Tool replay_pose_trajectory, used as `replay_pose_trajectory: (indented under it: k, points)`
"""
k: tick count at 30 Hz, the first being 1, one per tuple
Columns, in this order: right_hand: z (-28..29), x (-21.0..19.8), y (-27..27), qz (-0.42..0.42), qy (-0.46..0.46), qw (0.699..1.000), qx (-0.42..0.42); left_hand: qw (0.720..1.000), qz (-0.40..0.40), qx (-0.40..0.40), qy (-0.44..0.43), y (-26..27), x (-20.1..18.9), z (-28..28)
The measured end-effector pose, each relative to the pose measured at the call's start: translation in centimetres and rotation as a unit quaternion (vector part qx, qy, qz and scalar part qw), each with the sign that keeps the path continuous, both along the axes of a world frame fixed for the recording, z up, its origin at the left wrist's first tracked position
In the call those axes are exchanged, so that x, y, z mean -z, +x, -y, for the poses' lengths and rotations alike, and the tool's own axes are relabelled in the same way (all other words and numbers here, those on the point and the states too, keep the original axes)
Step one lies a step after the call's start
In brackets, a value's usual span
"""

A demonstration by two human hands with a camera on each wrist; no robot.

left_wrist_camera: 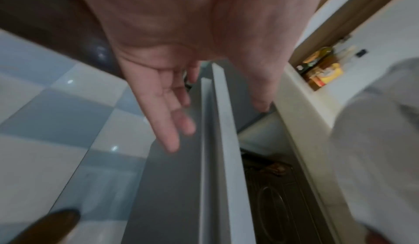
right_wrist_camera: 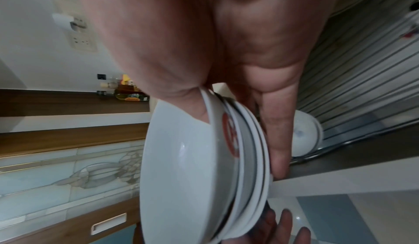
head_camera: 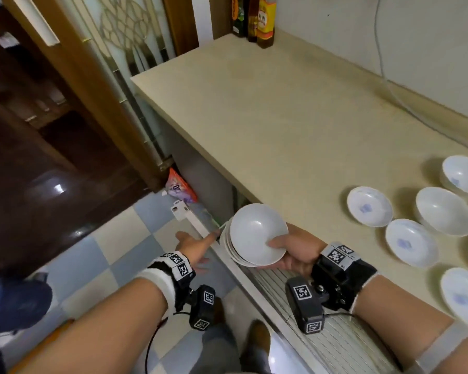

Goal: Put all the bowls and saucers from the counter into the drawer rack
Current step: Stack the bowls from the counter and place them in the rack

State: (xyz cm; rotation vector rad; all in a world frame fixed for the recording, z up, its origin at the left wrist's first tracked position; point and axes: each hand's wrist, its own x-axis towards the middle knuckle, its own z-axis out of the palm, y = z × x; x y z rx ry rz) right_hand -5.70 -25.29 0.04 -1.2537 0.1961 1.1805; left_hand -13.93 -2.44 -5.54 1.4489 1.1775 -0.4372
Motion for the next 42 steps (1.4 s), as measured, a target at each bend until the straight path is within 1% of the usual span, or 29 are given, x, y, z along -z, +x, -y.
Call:
replay_pose_trajectory:
  k: [3, 4, 6, 8, 10, 13, 17, 20, 23, 26, 28, 32, 35, 38, 42]
  points:
    - [2.0, 2.5, -1.2, -0.033, -0.024, 0.999, 0.019, 0.998, -0.010, -0.015, -0.062, -0.3, 2.7, 1.3]
    - [2.6, 3.1, -1.6, -0.043, -0.039, 0.998, 0.028, 0.998, 0.005, -0.016, -0.067, -0.2, 3.5, 1.7]
    - [3.8, 4.3, -2.3, -0.058, -0.078, 0.994, 0.043, 0.995, 0.043, -0.042, -0.074, 0.1, 4.8, 2.1]
    - [4.5, 5.2, -2.9, -0.080, -0.111, 0.989, 0.059, 0.993, 0.057, -0.060, -0.085, 0.5, 5.8, 2.0]
    - [5.1, 6.3, -3.5, -0.105, -0.140, 0.982, 0.076, 0.992, 0.065, -0.055, -0.088, 0.6, 7.4, 1.6]
    - [5.5, 8.4, -3.9, -0.134, -0.182, 0.969, 0.100, 0.993, 0.070, -0.045, -0.080, 0.2, 6.7, 1.8]
    - [5.1, 12.0, -3.3, -0.134, -0.211, 0.961, 0.120, 0.996, 0.068, -0.026, -0.051, -0.3, 5.6, 2.0]
    - [4.6, 15.1, -2.5, -0.140, -0.229, 0.957, 0.108, 0.997, 0.067, -0.015, -0.046, -0.5, 5.9, 1.8]
    - [4.0, 18.3, -1.7, -0.142, -0.244, 0.955, 0.087, 0.995, 0.078, -0.022, -0.055, -1.0, 5.8, 1.6]
    - [3.0, 21.5, -1.4, -0.107, -0.260, 0.957, 0.069, 0.995, 0.085, -0.012, -0.053, -1.5, 5.5, 1.6]
    - [2.4, 23.0, -1.7, -0.099, -0.253, 0.961, 0.057, 0.994, 0.099, 0.000, -0.049, -1.8, 5.2, 1.7]
    - [1.5, 24.2, -2.5, -0.108, -0.249, 0.962, 0.020, 0.993, 0.110, 0.017, -0.039, -1.8, 4.7, 1.9]
    - [1.2, 24.7, -2.5, -0.086, -0.240, 0.967, -0.013, 0.994, 0.105, 0.012, -0.033, -2.0, 4.7, 1.9]
    - [1.3, 25.1, -2.4, -0.067, -0.232, 0.970, -0.012, 0.995, 0.099, -0.001, -0.032, -2.1, 4.7, 2.0]
    - [1.0, 25.2, -2.5, -0.051, -0.205, 0.977, -0.017, 0.994, 0.104, 0.006, -0.031, -2.1, 4.5, 2.0]
